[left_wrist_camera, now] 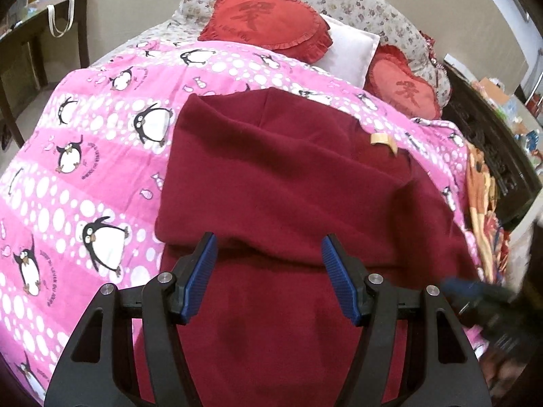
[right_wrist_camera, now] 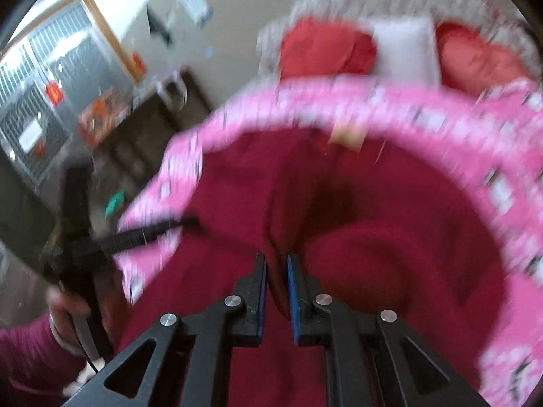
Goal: Fold small clothes
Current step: 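Fold the held sleeve across the sweater body and open the right tool, then grasp the sweater hem with the left tool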
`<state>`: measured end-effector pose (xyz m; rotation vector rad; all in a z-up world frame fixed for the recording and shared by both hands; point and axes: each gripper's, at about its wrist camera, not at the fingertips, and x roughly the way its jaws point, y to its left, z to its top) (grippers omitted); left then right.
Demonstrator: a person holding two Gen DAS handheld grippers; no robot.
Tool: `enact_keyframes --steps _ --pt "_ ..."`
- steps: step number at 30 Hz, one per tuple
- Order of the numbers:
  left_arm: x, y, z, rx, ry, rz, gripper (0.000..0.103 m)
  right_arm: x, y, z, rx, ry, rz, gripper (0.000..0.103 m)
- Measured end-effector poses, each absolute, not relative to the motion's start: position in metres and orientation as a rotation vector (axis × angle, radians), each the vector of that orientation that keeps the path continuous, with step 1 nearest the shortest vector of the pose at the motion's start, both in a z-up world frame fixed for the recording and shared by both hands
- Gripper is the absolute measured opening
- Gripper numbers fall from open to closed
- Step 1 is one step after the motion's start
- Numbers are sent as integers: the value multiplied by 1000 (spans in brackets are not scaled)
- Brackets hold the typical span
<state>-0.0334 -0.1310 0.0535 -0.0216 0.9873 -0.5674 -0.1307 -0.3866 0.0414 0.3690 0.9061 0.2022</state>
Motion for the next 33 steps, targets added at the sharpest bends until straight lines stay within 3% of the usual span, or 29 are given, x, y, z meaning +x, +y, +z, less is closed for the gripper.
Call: enact_keyframes --steps 1,3,4,20,21,22,24,33 --pt "-33 -132 55 -35 985 -580 64 -136 -387 39 371 895 199 17" --pt "-33 -139 57 -55 986 -612 64 -151 -392 41 398 852 189 44" --pt "-32 -146 58 -50 992 -629 64 -159 -397 43 426 827 185 46" --pt "-57 -248 19 288 997 -736 65 -270 -471 39 693 713 25 47" --pt "-57 -252 19 301 1002 -747 57 -272 -471 41 680 710 7 47" --pt "-59 -254 19 306 1005 -750 34 -276 -471 45 666 698 -11 47" --pt "-59 -256 23 302 1017 -760 14 -284 -476 49 666 669 -18 47" --pt "-44 -177 110 70 895 -777 10 -300 -492 49 696 660 -51 48"
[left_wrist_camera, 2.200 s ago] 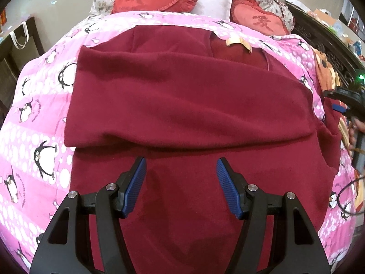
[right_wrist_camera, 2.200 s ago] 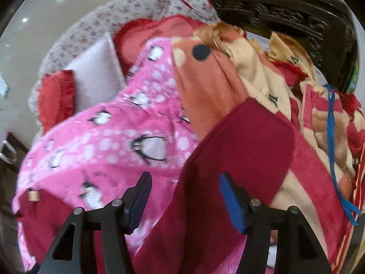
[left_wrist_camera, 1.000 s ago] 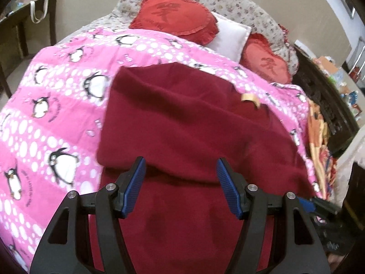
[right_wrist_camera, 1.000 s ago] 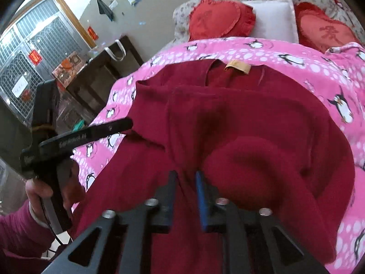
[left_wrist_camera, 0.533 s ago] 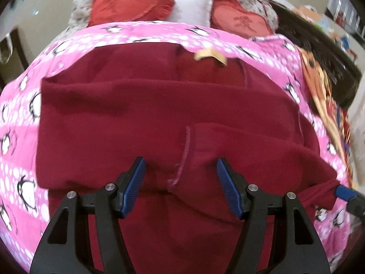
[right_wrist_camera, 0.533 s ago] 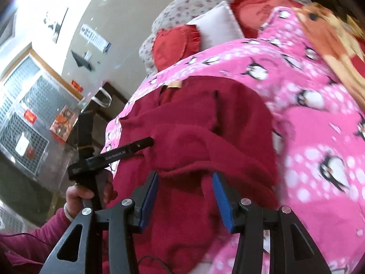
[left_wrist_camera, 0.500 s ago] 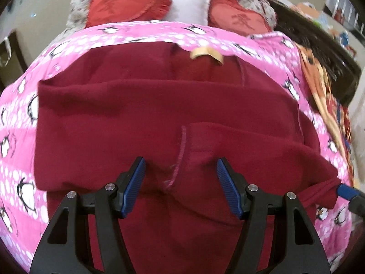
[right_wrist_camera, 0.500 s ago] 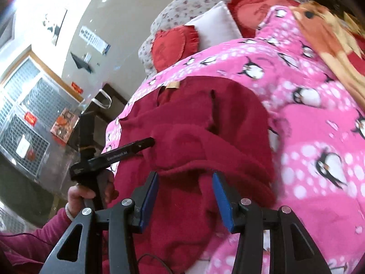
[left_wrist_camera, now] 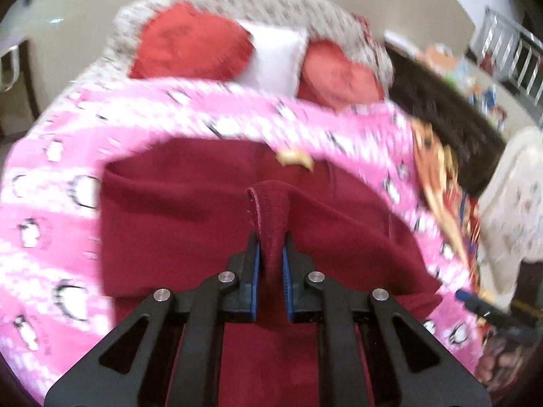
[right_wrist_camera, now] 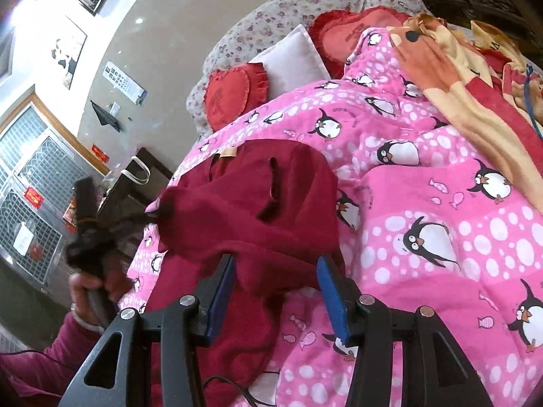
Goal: Fold small clothes
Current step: 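Grasp the sweater hem with the left tool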
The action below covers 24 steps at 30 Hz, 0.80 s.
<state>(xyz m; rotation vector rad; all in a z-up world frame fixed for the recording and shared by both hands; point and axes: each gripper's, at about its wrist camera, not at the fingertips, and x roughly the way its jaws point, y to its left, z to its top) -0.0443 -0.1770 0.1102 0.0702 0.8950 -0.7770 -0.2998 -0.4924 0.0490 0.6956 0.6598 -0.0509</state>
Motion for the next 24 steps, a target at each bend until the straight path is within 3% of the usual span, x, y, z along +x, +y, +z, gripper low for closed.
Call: enact_keyframes --steps 9,20,24 --pt "-13 -88 147 7 823 -602 10 -267 -468 44 649 713 -6 48" --pt "-26 -87 148 19 821 -630 10 -196 -469 74 508 698 -65 48" --pt "-23 -97 150 32 817 -636 10 -164 -464 69 443 780 -51 48"
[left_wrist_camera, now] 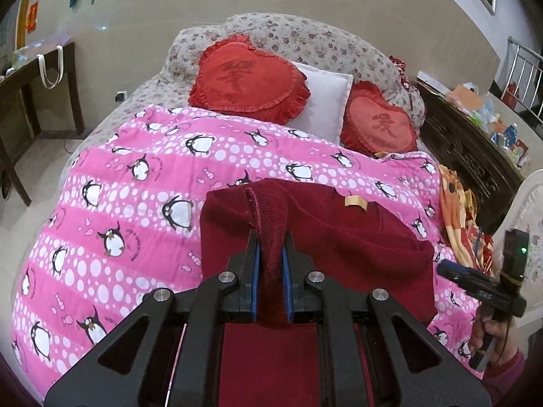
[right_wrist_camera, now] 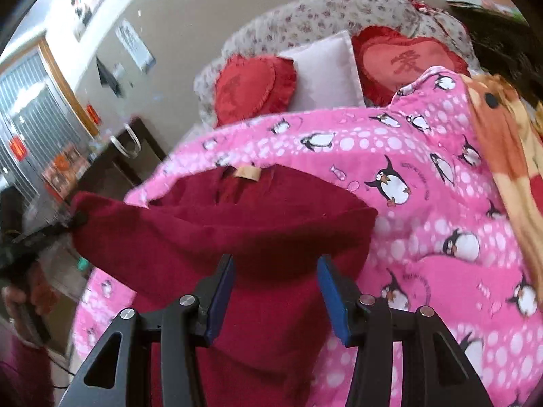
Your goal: Fold small clothes
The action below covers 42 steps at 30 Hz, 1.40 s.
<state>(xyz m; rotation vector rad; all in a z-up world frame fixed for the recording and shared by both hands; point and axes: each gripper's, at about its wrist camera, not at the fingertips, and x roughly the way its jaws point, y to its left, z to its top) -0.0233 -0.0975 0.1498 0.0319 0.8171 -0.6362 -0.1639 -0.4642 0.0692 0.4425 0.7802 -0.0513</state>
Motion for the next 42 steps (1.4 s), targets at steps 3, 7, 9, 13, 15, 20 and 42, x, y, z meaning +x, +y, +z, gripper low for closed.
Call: enact_keyframes --steps 3,7,9,13,15,20,42 --pt "-16 -106 137 43 837 -619 10 -139 -462 56 327 823 -111 48" --pt "6 -111 99 48 919 -561 10 -118 -492 29 327 847 -267 47" --pt "16 -110 80 53 955 -534 10 -126 -506 29 424 821 -237 47" --pt "27 -103 52 51 1004 -503 10 -159 -514 39 450 797 -264 49" --pt "26 -102 47 50 1009 -499 10 -175 -519 36 531 804 -219 51" --pt "15 -108 56 80 969 -504 10 -174 -523 15 642 816 -172 55" --pt "21 -111 22 67 1014 -502 20 -218 -485 23 741 797 -108 57"
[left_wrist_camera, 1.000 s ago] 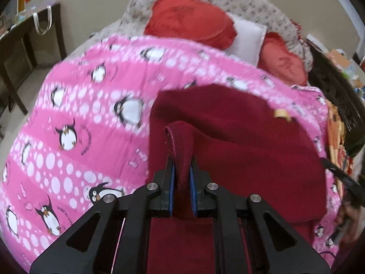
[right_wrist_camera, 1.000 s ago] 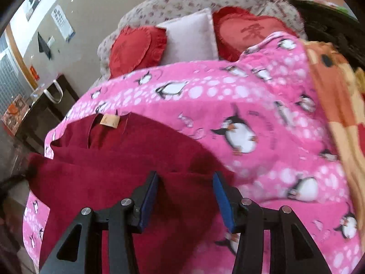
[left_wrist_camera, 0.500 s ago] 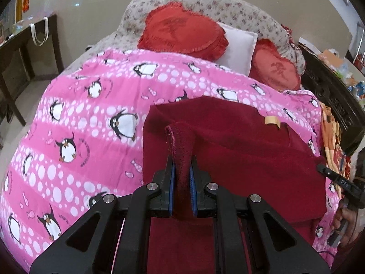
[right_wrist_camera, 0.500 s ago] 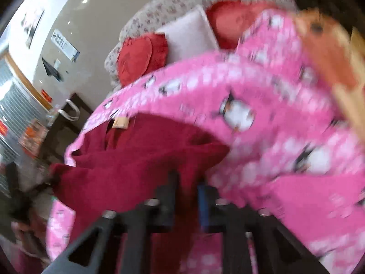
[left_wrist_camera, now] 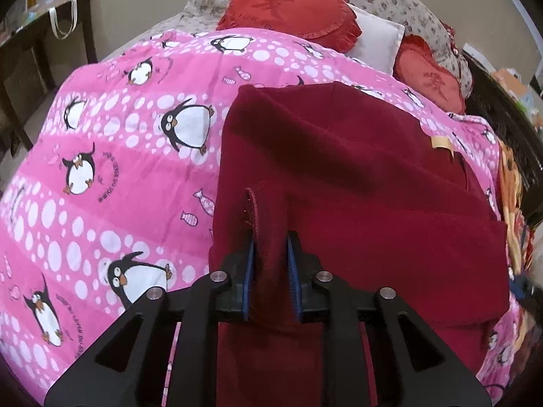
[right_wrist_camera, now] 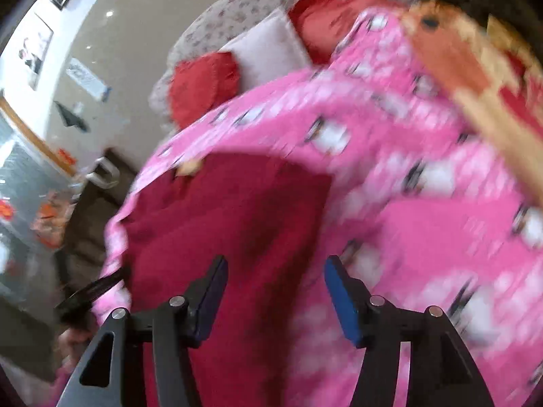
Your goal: Fold small clothes
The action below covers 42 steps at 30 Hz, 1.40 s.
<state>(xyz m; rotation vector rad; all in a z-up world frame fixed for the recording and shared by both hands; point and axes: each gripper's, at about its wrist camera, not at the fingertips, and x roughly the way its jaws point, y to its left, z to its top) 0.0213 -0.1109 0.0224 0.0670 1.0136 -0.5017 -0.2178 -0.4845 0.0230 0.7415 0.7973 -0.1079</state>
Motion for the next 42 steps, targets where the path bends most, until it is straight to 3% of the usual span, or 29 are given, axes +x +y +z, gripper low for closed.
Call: enact_keyframes --steps 2,3,4,6,7,9,13,19,22,23,24,31,37,42 --pt "19 -109 26 59 1019 -500 23 -217 -471 14 729 830 -80 53" --pt "19 -107 27 54 1020 -500 23 -217 -466 10 691 852 -98 31" --pt "16 -104 31 47 1018 -501 23 -218 -464 9 645 863 -133 22" --pt "9 -95 39 40 1004 -520 23 -228 -471 11 637 831 -158 18" --pt "6 -93 41 42 998 -523 28 -232 -477 11 647 829 -175 18" --pt "-1 -84 44 49 983 -515 42 -236 -485 6 613 849 -258 7" --pt "-10 -62 34 36 1015 -476 45 -241 -490 -18 661 931 -281 7" --pt "-27 -41 26 38 1049 -460 45 -266 -483 11 699 858 -284 12" --pt "-41 -37 21 66 1061 -470 45 -265 -463 29 643 837 -227 30" --pt "-45 -36 18 72 1064 -470 45 -262 -457 32 634 825 -203 41" --pt "-50 -36 16 78 1069 -470 45 -259 -452 33 626 818 -186 43" --pt "-74 -30 -5 113 1132 -460 45 -224 -444 -8 492 959 -292 43" --pt "-86 -20 -3 141 1118 -442 45 -251 -432 21 517 956 -211 43" --pt "-93 -12 -4 114 1111 -418 45 -266 -366 45 487 969 60 48"
